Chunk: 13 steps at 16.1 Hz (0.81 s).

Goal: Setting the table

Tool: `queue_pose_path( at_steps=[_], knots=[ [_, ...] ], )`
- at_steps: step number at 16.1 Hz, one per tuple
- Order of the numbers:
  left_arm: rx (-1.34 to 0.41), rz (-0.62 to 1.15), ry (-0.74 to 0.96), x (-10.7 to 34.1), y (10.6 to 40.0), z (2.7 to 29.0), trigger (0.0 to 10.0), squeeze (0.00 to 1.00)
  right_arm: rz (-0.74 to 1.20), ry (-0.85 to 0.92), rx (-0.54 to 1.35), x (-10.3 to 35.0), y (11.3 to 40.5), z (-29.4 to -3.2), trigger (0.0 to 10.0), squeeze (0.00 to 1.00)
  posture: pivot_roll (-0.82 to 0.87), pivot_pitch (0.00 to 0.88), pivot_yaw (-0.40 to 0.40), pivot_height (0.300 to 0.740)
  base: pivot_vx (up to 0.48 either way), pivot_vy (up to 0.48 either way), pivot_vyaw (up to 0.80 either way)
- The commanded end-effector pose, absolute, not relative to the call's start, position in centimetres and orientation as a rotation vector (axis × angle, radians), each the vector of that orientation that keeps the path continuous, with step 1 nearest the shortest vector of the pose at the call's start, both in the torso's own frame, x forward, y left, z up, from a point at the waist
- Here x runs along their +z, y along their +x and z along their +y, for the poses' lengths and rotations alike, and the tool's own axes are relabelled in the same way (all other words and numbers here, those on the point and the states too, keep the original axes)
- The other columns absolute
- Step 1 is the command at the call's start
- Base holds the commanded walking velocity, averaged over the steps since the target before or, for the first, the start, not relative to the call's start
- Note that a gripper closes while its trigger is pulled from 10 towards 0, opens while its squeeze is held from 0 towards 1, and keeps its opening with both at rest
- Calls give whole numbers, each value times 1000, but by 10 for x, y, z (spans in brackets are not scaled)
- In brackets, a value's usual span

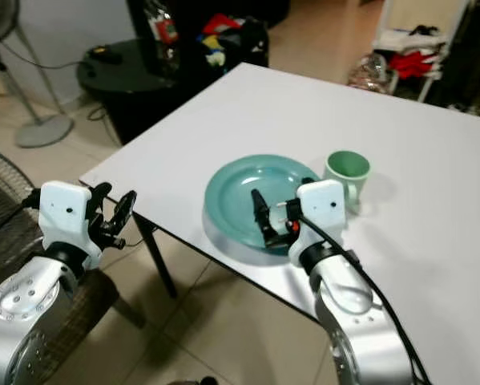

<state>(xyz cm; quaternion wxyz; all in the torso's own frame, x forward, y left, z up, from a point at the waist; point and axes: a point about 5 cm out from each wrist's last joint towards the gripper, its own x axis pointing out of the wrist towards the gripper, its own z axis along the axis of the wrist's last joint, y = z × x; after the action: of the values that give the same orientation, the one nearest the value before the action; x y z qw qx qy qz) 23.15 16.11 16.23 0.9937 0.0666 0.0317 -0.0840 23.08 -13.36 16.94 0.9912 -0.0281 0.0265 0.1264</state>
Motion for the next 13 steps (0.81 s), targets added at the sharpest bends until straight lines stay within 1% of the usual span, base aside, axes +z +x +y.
queue_pose_path(
  at_steps=[1, 3, 5, 6, 7, 8, 9, 13],
  knots=[
    [-133, 50, 151, 167, 233, 166, 10000, 0, 42, -39, 267, 172, 232, -130, 10000, 1000, -44, 0, 79, 740, 0, 0, 800],
    [-144, 41, 148, 170, 231, 163, 10000, 0, 34, -29, 288, 172, 230, -129, 10000, 1000, -35, 0, 63, 740, 0, 0, 800],
    [-99, 30, 96, 174, 236, 166, 10000, 0, 19, -26, 315, 175, 230, -126, 10000, 1000, -35, 0, 70, 740, 0, 0, 800],
    [-117, 28, 94, 175, 236, 164, 10000, 0, 18, -25, 317, 176, 230, -126, 10000, 1000, -33, 0, 66, 740, 0, 0, 800],
    [-132, 16, 117, 177, 236, 162, 10000, 0, 21, -23, 318, 175, 230, -126, 10000, 1000, -32, 0, 61, 740, 0, 0, 800],
    [-79, 19, 130, 175, 235, 169, 10000, 0, 25, -25, 327, 174, 231, -125, 10000, 1000, -35, 0, 64, 740, 0, 0, 800],
    [-71, 25, 134, 174, 236, 170, 10000, 0, 27, -27, 327, 174, 231, -125, 10000, 1000, -37, 0, 73, 740, 0, 0, 800],
    [-91, 26, 172, 176, 235, 169, 10000, 0, 66, -10, 282, 167, 233, -131, 10000, 1000, -29, 0, 70, 740, 0, 0, 800]
  ],
)
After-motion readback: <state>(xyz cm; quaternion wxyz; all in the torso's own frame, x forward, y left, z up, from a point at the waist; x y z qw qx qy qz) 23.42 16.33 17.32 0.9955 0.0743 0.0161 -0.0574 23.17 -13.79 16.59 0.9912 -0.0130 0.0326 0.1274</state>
